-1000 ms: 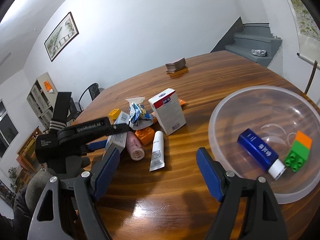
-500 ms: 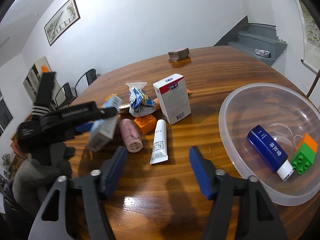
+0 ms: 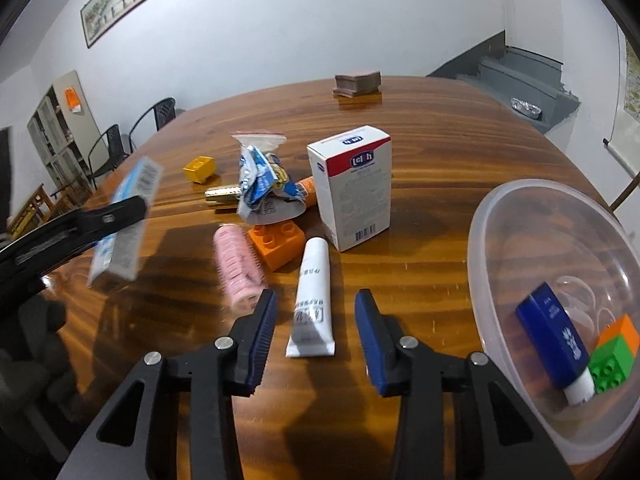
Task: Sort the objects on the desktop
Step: 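Grasp the blue-and-white vitamin box with the left gripper while the right gripper grasps the white tube, then carry the white tube in the right gripper into the bowl and release it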
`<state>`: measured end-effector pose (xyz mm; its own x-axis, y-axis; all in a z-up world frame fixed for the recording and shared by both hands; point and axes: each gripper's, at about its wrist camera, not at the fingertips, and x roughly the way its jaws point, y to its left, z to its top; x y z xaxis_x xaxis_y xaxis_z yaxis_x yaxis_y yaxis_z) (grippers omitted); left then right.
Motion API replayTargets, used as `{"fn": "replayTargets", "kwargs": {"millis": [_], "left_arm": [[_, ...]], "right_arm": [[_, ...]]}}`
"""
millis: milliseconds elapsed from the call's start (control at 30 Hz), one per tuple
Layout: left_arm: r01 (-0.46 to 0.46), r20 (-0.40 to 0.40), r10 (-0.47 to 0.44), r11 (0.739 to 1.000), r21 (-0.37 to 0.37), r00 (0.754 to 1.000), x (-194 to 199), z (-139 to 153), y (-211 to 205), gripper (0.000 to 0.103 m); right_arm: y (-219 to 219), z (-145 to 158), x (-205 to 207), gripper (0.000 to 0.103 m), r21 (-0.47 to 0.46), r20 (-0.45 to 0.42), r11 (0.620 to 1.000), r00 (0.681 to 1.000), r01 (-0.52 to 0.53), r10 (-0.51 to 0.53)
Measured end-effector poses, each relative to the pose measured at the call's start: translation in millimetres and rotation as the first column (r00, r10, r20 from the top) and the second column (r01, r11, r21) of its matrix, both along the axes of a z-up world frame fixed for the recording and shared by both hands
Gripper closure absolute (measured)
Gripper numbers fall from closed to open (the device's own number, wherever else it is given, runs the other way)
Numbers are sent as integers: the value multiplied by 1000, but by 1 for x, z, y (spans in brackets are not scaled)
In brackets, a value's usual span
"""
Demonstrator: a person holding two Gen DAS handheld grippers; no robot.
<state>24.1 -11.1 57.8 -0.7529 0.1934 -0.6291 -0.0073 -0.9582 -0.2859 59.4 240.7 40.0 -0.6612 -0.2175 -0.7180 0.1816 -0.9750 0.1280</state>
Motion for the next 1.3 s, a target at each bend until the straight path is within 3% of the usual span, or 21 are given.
{"fn": "replayTargets", "kwargs": {"millis": [567, 800, 1300], "left_arm": [[13, -5, -13, 1000, -11, 1000, 5, 2, 3, 29], [28, 4, -28, 1000, -8, 1000, 6, 1, 6, 29], [41, -14, -42, 999, -22, 999, 9, 3, 13, 29]], "right_arm": [[-24, -12, -27, 67, 109, 54, 993, 998, -35, 29], [-33, -13, -26, 79, 167, 47, 984, 998, -58, 51], [-20, 3, -5, 81, 79, -29, 996, 999, -34, 36]]}}
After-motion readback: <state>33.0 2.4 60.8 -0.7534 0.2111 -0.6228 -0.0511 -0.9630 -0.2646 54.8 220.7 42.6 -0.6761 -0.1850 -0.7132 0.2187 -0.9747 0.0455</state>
